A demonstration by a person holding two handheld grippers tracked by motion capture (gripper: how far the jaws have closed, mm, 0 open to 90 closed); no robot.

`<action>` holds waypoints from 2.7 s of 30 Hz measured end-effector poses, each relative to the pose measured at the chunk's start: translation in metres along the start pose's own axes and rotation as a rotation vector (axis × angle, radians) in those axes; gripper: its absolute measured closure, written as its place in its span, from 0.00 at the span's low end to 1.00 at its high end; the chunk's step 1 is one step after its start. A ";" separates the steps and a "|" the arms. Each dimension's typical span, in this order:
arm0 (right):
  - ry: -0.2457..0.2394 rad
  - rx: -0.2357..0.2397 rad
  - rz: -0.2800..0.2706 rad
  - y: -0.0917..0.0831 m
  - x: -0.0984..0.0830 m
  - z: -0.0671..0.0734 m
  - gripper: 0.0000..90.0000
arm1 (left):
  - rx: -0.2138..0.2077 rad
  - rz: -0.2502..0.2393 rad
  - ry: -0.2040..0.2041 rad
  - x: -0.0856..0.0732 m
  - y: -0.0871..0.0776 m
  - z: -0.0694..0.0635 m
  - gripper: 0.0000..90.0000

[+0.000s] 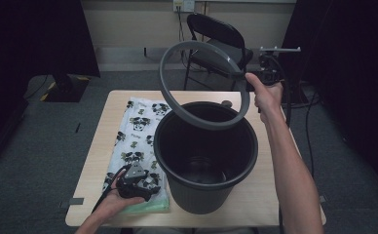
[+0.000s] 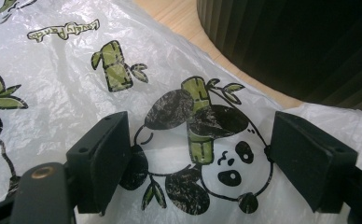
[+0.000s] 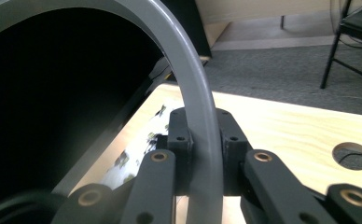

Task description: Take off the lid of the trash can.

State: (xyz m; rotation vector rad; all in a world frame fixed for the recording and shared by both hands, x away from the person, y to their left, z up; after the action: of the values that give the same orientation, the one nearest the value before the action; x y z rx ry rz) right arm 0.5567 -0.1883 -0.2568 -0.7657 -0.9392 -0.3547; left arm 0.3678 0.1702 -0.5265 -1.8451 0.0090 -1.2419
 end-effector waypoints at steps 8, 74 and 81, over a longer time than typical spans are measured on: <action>0.037 -0.059 -0.008 0.012 0.016 -0.016 0.88 | 0.002 -0.004 0.006 0.000 0.001 -0.001 0.22; 0.241 -0.636 0.207 -0.004 -0.222 -0.192 0.87 | -0.024 -0.016 -0.036 0.000 0.000 0.003 0.22; 0.217 -0.670 0.218 -0.008 -0.227 -0.194 0.84 | -0.019 -0.016 -0.034 0.001 0.000 0.003 0.22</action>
State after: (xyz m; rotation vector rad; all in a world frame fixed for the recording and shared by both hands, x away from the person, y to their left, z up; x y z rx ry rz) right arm 0.5399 -0.3444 -0.5110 -1.3982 -0.5160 -0.5577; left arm 0.3710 0.1717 -0.5264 -1.8864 -0.0123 -1.2245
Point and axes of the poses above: each handheld gripper's, and its own axes: y roughly forward along the jaws, x roughly out of its top, z roughly to its left, the point moved 4 cm from there along y, roughly forward along the jaws, and after that the axes turned 5 degrees about -y, right-handed, at the moved point
